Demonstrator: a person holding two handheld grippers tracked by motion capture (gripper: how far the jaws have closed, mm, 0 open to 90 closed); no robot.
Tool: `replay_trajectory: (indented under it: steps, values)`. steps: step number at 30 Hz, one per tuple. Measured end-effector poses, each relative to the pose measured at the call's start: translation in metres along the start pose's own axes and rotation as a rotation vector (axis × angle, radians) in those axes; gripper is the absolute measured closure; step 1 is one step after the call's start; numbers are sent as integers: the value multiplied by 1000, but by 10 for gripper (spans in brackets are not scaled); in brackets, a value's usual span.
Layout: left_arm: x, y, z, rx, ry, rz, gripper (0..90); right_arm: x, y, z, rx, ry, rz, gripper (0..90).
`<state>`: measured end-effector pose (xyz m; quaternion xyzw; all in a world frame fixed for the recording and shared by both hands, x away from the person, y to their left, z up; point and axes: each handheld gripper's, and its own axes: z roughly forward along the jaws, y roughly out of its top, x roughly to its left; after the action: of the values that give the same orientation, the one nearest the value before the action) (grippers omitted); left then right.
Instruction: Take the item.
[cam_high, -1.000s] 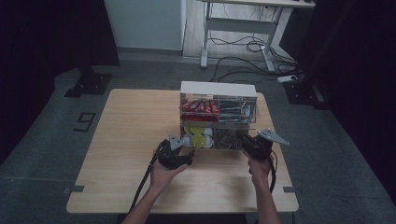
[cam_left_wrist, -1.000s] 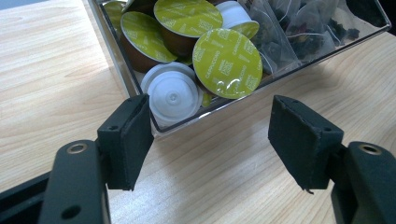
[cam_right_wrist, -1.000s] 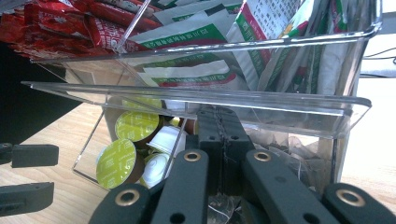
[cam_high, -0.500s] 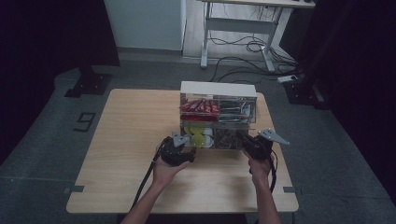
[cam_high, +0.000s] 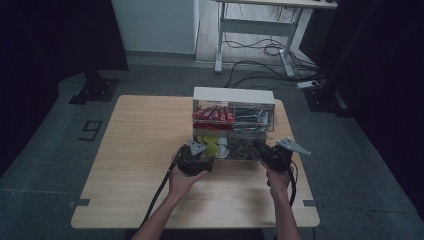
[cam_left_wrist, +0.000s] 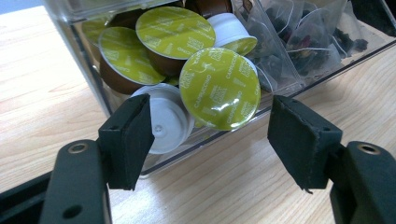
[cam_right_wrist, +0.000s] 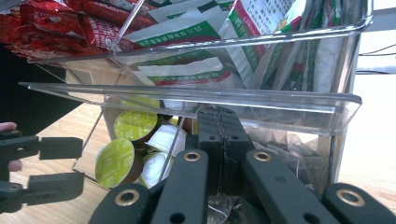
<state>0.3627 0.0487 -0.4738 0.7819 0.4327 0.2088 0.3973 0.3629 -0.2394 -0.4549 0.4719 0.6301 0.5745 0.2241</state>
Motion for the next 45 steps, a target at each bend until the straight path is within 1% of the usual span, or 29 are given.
replay_trajectory:
  steps: [12,18,20,23,31,39,43,45]
  values:
    - [-2,5,11,3,18,4,311,0,0,0,1,4,2,891]
    - [-6,8,17,-2,16,3,310,-1,0,0,1,4,1,891]
    - [-7,8,19,4,20,10,309,-1,0,0,1,5,1,891]
    - [-6,8,22,8,29,1,309,-1,0,0,1,5,3,891]
    - [-9,10,26,2,34,-1,308,-1,0,0,1,4,4,891]
    - [-14,12,32,-7,46,11,305,-2,0,0,2,5,5,891]
    - [-16,12,34,-9,64,27,305,-2,0,0,2,4,7,891]
    - [-17,12,35,-9,66,35,306,-2,0,-1,1,4,7,891]
